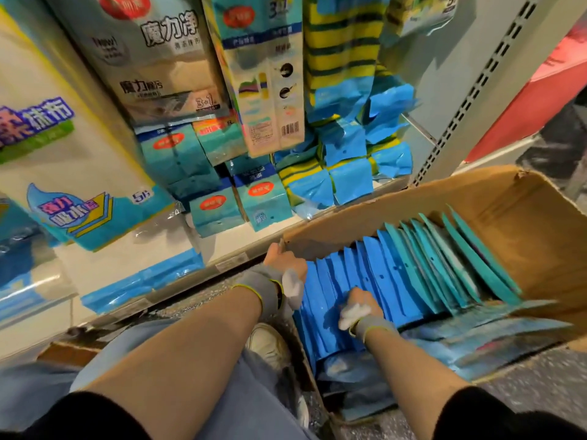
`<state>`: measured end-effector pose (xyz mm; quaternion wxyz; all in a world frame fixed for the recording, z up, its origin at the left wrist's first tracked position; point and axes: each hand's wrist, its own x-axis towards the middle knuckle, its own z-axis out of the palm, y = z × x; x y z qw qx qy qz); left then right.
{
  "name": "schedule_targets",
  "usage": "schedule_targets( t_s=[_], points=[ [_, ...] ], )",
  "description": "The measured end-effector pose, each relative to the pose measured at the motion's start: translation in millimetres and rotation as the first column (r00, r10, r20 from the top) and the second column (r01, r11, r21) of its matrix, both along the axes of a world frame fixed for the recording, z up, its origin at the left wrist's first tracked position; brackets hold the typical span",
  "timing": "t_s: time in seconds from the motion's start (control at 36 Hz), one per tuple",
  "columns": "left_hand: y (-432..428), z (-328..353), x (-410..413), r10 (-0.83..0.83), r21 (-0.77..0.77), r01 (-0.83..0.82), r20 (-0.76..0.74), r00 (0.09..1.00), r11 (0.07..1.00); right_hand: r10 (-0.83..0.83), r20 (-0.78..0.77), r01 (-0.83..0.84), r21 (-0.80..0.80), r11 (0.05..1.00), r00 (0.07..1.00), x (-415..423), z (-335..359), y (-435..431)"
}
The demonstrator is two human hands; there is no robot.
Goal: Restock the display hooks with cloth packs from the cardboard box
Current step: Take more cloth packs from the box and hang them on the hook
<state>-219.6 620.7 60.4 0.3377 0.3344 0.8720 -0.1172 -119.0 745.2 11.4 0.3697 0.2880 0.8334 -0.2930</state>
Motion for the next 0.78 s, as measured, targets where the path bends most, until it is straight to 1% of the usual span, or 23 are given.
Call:
schedule_targets(
  t_s=[0.06,0.11,0.17,0.25,0.33,0.39,0.44,0.5,0.56,0.64,0.75,0.78],
  points=[
    [2,1,-1,-0.018,-0.019,0.018,-0.006,1.000,1.000,-0.018,0.005,0.018,-0.009,1.000,1.000,0,-6,4],
    [4,-1,-3,-0.044,-0.031,0.044,-0.003,0.999,0.999,-0.049,0.012,0.049,0.021,0.999,0.999,3,-12,10],
    [6,-1,-3,-0.050,-0.038,0.050,0.001,0.999,0.998,-0.091,-0.015,0.091,0.046,0.995,0.996,4,-10,17],
    [10,4,-1,-0.073,-0.056,0.070,-0.042,0.996,0.996,-0.177,-0.032,0.178,0.031,0.984,0.984,4,-5,28],
    [15,16,-2,-0.026,0.032,0.031,-0.137,0.990,0.999,-0.217,-0.046,0.218,0.007,0.976,0.975,0,2,40],
    [16,29,-8,0.030,0.099,-0.017,-0.133,0.991,0.995,-0.235,-0.070,0.236,0.007,0.972,0.970,-8,7,45],
    [13,46,-13,0.086,0.185,-0.066,-0.105,0.991,0.981,-0.244,-0.110,0.238,-0.061,0.969,0.964,-18,20,45],
    [9,63,-17,0.107,0.283,-0.062,-0.146,0.984,0.957,-0.141,-0.139,0.139,-0.029,0.990,0.980,-29,37,41],
    [4,73,-21,0.129,0.325,-0.072,-0.156,0.979,0.943,0.023,-0.137,-0.012,0.081,0.997,0.990,-39,51,38],
    [-3,95,-26,0.155,0.363,-0.093,-0.145,0.977,0.927,0.249,-0.164,-0.204,0.248,0.947,0.955,-50,83,34],
    [-17,136,-29,0.177,0.452,-0.104,-0.123,0.976,0.886,0.390,-0.230,-0.303,0.335,0.892,0.892,-70,130,26],
    [-17,143,-29,0.173,0.455,-0.101,-0.119,0.978,0.885,0.443,-0.210,-0.354,0.354,0.866,0.872,-74,137,26]
  ],
)
